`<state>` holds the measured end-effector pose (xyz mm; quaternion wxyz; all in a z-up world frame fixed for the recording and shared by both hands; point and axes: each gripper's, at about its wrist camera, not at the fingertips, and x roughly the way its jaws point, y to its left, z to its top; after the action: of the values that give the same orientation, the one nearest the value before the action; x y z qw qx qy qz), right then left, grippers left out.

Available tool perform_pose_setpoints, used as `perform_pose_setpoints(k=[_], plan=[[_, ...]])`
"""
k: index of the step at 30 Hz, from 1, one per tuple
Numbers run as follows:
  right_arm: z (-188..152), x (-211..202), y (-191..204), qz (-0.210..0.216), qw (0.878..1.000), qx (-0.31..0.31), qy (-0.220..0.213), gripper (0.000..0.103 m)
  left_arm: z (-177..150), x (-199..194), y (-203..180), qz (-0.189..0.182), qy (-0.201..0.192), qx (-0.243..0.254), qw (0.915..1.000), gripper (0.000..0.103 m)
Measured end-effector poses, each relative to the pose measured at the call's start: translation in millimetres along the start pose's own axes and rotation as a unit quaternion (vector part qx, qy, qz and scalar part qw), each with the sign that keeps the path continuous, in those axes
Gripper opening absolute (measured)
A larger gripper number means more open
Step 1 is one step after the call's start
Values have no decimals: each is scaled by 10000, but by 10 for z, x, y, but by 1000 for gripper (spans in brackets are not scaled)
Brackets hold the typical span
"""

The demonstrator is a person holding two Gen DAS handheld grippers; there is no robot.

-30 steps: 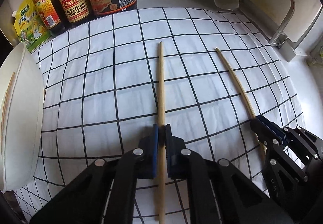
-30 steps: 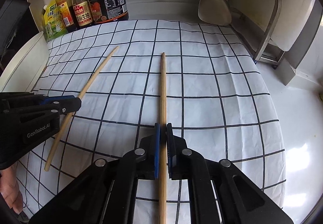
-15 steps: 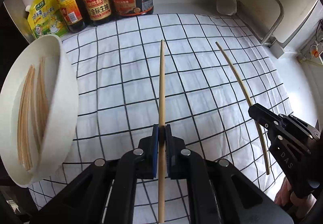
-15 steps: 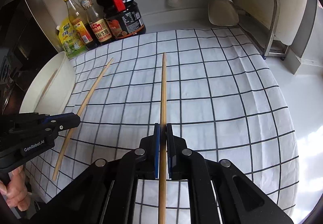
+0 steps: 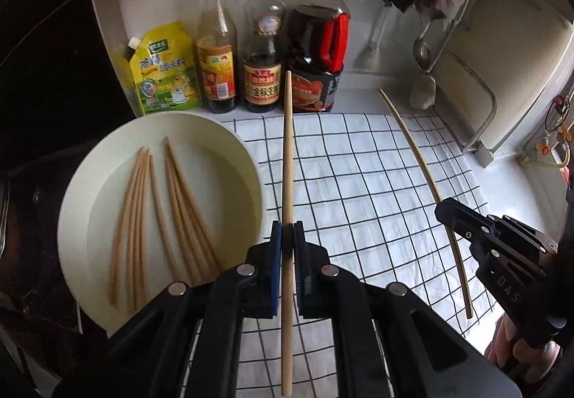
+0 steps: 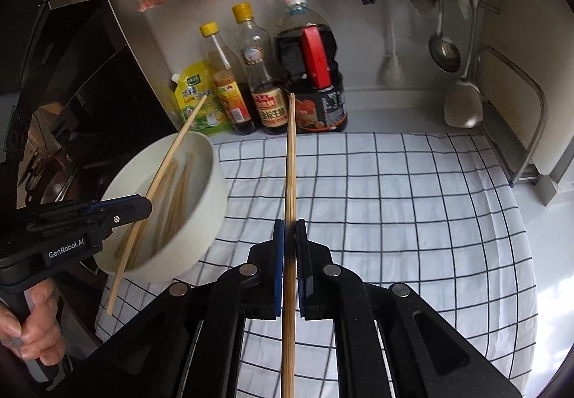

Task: Organize utensils
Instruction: 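Lift both held chopsticks and carry them over the white basin, then lower the chopsticks into the basin and open both tools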

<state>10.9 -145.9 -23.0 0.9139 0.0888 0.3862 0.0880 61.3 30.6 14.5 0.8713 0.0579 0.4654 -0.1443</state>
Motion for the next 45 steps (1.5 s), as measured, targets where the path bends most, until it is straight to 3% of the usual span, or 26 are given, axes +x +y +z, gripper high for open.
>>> perform_pose_setpoints(k=[9, 13, 20, 32, 34, 35, 36, 37, 39, 45], plan=[[274, 263, 838, 564, 9975, -430, -32, 6, -11, -360, 808, 426, -426, -325, 9977, 7], [304, 548, 1150, 734, 9955, -548, 228, 6, -100, -277, 1198, 656, -240, -552, 9960, 7], [361, 1159, 1582, 855, 9915, -640, 747, 6, -129, 80, 1642, 651, 91, -835, 9943, 7], [429, 1736, 1620, 810, 9890, -224, 1220, 6, -39, 627, 1785, 511, 457, -813, 9943, 8], [446, 1736, 1570, 891, 9886, -127, 1209, 10, -26, 645, 1811, 603, 499, -888, 9930, 21], [451, 1721, 1548, 849, 9895, -102, 1168, 20, -20, 636, 1829, 658, 487, -938, 9922, 42], [453, 1682, 1527, 750, 9914, -114, 1065, 23, -18, 599, 1846, 690, 403, -985, 9919, 63], [448, 1646, 1517, 688, 9925, -156, 1002, 24, -25, 552, 1863, 732, 263, -1017, 9918, 70], [430, 1577, 1511, 551, 9938, -265, 926, 24, -42, 448, 1882, 872, 73, -1058, 9905, 73], [351, 1352, 1545, 244, 9950, -561, 793, 32, -51, 248, 1921, 989, -6, -1155, 9884, 79]])
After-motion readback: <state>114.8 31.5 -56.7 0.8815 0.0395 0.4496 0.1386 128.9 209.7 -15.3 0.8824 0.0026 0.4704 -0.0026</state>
